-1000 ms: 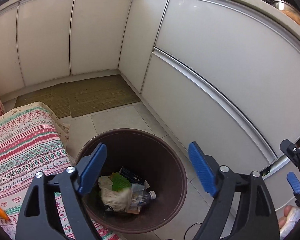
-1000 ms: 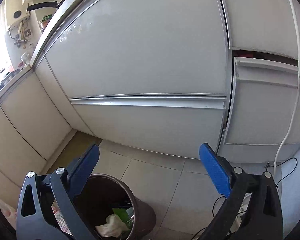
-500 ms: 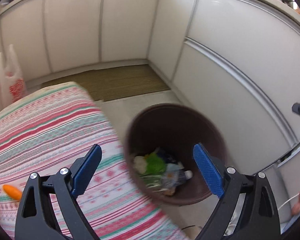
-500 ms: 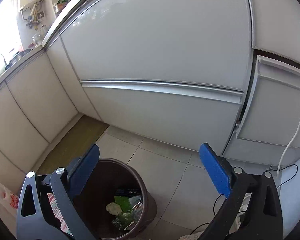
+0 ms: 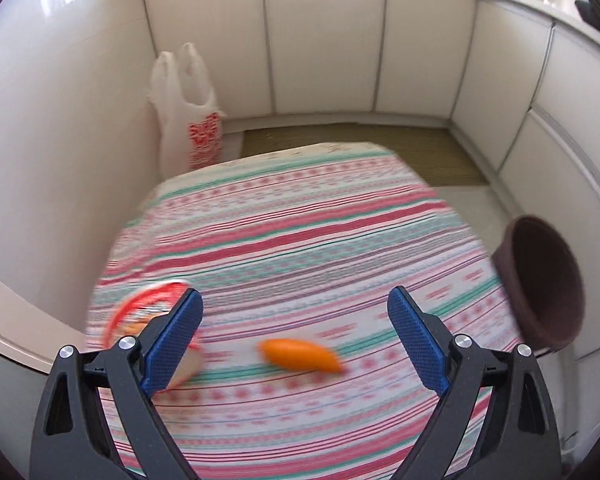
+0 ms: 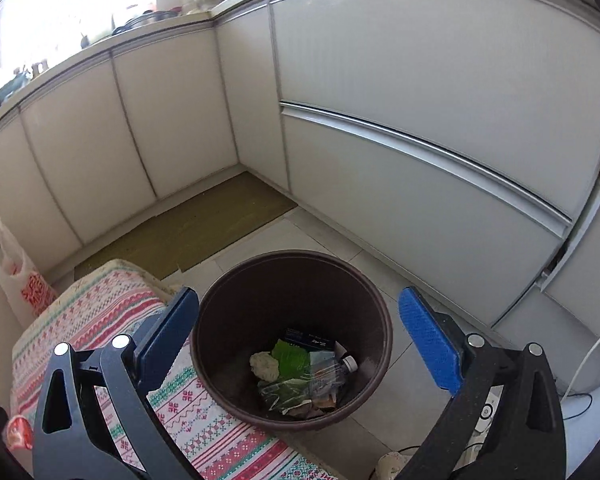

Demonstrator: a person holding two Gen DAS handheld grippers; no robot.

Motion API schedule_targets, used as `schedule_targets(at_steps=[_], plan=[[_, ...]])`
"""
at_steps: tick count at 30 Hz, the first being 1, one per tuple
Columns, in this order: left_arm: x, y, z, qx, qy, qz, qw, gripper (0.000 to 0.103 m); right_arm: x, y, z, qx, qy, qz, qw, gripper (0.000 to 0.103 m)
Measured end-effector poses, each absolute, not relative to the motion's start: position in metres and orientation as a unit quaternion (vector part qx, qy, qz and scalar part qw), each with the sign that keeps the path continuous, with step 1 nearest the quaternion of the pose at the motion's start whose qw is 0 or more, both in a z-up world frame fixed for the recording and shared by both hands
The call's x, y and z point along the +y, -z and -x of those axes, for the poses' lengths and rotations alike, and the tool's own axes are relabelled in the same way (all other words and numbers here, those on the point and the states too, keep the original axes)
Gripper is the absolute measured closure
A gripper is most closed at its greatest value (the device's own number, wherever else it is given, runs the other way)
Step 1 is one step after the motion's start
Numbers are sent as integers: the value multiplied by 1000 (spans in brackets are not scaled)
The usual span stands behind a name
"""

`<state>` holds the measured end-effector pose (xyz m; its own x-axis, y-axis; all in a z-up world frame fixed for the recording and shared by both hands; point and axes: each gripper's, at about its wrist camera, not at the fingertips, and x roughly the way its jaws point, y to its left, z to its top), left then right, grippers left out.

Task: Collect trash
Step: 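Return the left tool to the table and grasp the red noodle cup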

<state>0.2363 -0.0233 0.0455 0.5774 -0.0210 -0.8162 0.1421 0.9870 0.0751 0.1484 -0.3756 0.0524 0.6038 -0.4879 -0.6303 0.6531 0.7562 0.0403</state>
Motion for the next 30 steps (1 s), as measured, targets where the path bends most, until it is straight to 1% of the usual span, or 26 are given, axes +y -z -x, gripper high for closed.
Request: schedule_targets(at_steps=[6, 8, 11, 17, 21, 24, 27, 29, 30], plan=[[38, -29, -257, 530, 72, -169, 828, 10, -349, -47, -164, 324, 298, -92, 893, 7], [51, -18, -263, 559, 99, -189, 801, 10, -343, -47, -168, 327, 294, -85, 894, 7], [63, -2, -271, 582, 118, -222, 773, 10, -336, -45, -174, 330, 292, -77, 894, 7], [81, 25, -295, 627, 167, -219, 729, 10, -322, -38, -185, 346, 280, -60, 893, 7], [91, 39, -308, 642, 169, -223, 714, 10, -312, -36, -190, 346, 278, -36, 896, 7], [97, 50, -316, 649, 176, -205, 711, 10, -305, -33, -195, 350, 273, -19, 896, 7], [98, 67, -318, 661, 177, -203, 701, 7, -300, -29, -199, 356, 266, -11, 896, 7], [101, 81, -316, 665, 157, -214, 698, 7, -298, -28, -200, 358, 262, -10, 896, 7], [105, 84, -314, 665, 153, -203, 702, 7, -298, -28, -200, 358, 261, -9, 896, 7]])
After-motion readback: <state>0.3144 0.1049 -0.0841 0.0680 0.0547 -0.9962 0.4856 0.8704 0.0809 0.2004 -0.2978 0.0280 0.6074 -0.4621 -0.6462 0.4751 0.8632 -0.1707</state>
